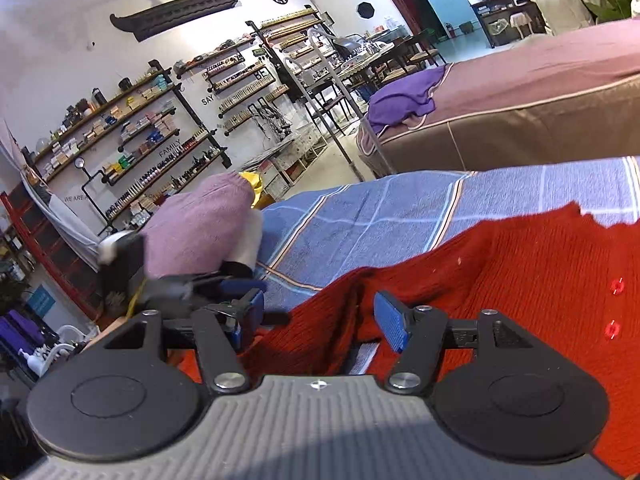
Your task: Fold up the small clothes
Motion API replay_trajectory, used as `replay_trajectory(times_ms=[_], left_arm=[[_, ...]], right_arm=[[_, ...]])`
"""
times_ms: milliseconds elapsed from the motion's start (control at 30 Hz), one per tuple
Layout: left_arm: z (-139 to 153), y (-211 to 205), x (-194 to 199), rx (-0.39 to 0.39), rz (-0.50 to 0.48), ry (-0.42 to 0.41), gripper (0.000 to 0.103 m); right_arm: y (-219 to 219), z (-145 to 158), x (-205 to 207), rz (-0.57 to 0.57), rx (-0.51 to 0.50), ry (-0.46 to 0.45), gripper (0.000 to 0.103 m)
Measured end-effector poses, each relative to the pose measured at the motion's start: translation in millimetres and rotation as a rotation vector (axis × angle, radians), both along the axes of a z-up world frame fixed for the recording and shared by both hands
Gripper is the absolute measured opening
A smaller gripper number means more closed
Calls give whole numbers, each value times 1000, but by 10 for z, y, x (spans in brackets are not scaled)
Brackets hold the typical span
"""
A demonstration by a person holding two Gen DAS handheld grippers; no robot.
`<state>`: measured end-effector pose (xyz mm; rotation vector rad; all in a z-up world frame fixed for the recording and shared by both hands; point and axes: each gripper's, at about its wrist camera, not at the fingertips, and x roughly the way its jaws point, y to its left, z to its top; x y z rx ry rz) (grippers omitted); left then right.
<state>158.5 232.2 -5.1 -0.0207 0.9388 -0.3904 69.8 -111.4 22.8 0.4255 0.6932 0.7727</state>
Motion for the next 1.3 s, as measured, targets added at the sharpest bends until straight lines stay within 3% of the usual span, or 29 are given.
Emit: replay_trajectory(times_ms=[33, 67, 100, 167, 267, 400, 533, 733, 967, 1067, 1133, 1167, 1233, 1300], left_arm=[[-68, -19, 109, -25, -24, 43, 67], [-153, -70, 203, -25, -35, 75, 58], [-238, -125, 269, 6, -32, 99, 34], [-363, -188, 368, 48, -16, 110, 8], [-336, 68, 389, -3, 102, 74, 7], [-66, 758, 280, -85, 298, 16, 6], [-27, 1016, 250, -147, 296, 83, 6], [-125, 950, 310, -81, 325, 88, 7], [-199, 1049, 320, -116, 343, 95, 7], [-214, 1092, 321, -128, 361, 93, 7], [-225, 1095, 328, -128, 366, 95, 7], [-229, 1088, 335, -122, 362, 96, 7], [-240, 1055, 347, -102, 349, 98, 7], [-245, 1013, 354, -82, 335, 98, 8]], right_arm=[[2, -21, -30, 2, 4, 7, 102], [1, -37, -53, 0, 6, 10, 102], [-9, -50, -85, -5, 11, 14, 102], [-57, -75, -143, -17, 25, 29, 102], [-157, -123, -243, -40, 38, 52, 102], [-206, -215, -390, -38, 33, 80, 102], [178, -282, -496, 56, -24, 30, 102], [1277, -229, -789, 262, -231, -276, 102], [2394, -188, -1152, 495, -511, -658, 103], [2841, -460, -1078, 512, -709, -702, 89], [3049, -699, -997, 511, -882, -709, 49], [3079, -803, -961, 519, -920, -710, 46], [3000, -774, -870, 498, -866, -675, 13], [2786, -560, -775, 452, -723, -623, 10]])
